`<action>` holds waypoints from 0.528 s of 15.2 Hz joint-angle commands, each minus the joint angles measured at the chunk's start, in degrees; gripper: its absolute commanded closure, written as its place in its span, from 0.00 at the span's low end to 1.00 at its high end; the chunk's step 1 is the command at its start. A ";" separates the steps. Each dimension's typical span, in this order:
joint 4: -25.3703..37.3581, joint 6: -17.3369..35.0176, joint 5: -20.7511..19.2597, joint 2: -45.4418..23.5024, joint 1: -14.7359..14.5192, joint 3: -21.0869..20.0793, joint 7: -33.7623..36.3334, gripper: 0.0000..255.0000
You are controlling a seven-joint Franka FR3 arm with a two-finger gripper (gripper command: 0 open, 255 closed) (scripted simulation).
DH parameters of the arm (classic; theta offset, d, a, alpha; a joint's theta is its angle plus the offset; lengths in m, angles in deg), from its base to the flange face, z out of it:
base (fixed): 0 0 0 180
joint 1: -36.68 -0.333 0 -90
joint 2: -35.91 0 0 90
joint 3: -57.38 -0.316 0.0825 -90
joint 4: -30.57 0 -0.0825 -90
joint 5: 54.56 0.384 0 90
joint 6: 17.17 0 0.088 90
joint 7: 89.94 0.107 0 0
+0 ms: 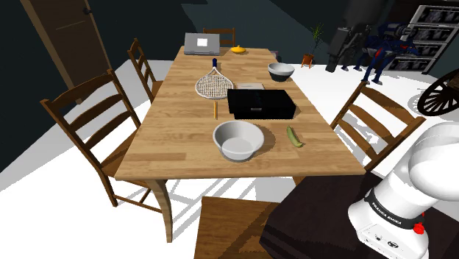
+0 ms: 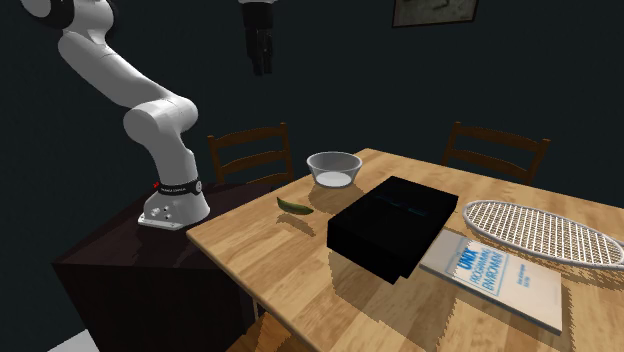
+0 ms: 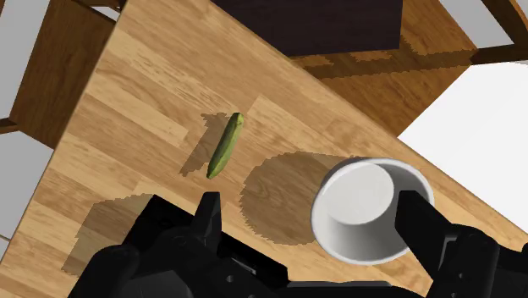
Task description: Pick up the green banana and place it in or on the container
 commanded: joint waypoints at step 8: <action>-9.51 12.39 0.07 -4.54 2.58 1.17 2.64 0.00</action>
